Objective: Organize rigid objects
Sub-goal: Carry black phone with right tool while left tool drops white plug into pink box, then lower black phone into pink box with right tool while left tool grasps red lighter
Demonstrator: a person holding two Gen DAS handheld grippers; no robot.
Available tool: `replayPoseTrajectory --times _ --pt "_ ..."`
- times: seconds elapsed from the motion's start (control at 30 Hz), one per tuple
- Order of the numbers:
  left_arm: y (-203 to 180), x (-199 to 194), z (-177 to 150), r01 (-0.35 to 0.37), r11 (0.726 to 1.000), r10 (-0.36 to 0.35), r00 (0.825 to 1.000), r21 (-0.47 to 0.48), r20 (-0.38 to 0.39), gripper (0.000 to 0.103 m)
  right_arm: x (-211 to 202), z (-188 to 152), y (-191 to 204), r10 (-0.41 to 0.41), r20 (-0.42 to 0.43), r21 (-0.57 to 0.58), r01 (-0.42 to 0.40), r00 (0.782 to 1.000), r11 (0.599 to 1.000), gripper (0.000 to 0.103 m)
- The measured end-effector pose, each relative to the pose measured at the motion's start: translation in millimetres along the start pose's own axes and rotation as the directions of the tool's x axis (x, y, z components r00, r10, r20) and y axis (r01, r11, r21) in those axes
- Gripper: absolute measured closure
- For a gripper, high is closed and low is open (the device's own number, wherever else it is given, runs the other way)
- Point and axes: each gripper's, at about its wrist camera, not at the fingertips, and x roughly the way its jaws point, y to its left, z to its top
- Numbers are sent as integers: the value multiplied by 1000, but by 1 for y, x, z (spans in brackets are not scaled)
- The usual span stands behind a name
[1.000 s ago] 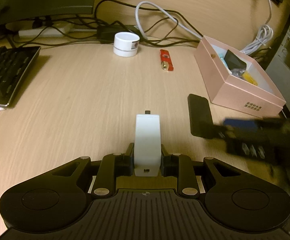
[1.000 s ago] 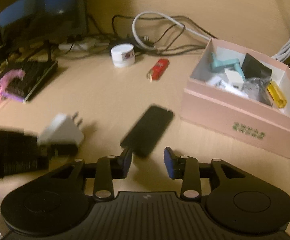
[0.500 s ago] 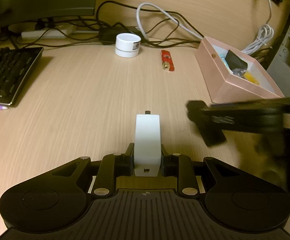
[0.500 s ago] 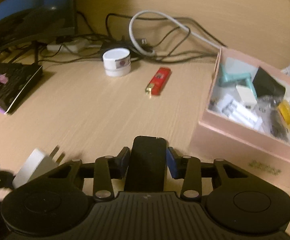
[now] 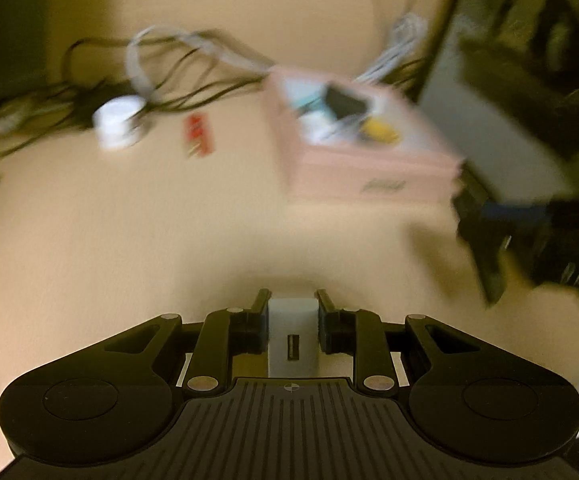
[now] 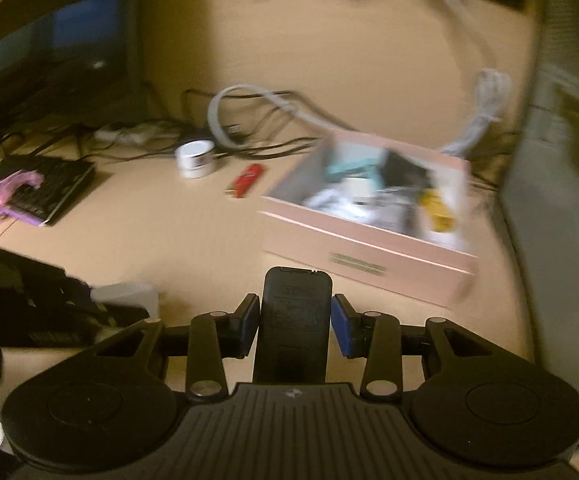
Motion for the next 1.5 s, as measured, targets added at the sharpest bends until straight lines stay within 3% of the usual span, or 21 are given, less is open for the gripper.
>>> replayPoseTrajectory --times 0.3,0.43,0.57,0.67,0.8,0.93,1.07,1.2,1.37,1.5 --pt "-22 23 71 103 994 -104 993 31 49 77 -41 -27 -49 -144 45 180 134 989 975 64" --pt "-39 23 105 142 987 -151 982 77 118 77 -46 -36 -59 -174 27 214 165 984 963 64" --pt "-54 33 139 115 987 -135 974 116 181 77 -50 -41 -62 -184 20 230 174 983 957 64" --pt "-58 60 157 69 991 -87 982 111 170 77 -51 -42 -59 -189 24 229 178 982 957 64" --pt "-63 106 159 -5 991 -10 994 137 106 77 -49 -44 -56 -187 28 225 176 982 958 64" --pt "-63 145 149 7 991 -6 1000 132 -4 77 -44 -44 -57 -189 17 211 181 982 961 64" --pt "-59 152 139 -22 992 23 1000 125 -4 77 -40 -42 -58 -188 10 198 182 982 963 64" --pt "-44 124 140 5 1000 -8 996 31 88 77 -36 -38 -57 -178 5 173 175 984 969 64" --pt "-19 61 116 35 996 -16 976 -81 218 77 -25 -18 -59 -154 32 151 148 988 977 64" --pt "7 26 75 -4 987 40 974 -159 223 77 -16 18 -73 -143 92 153 128 985 980 64"
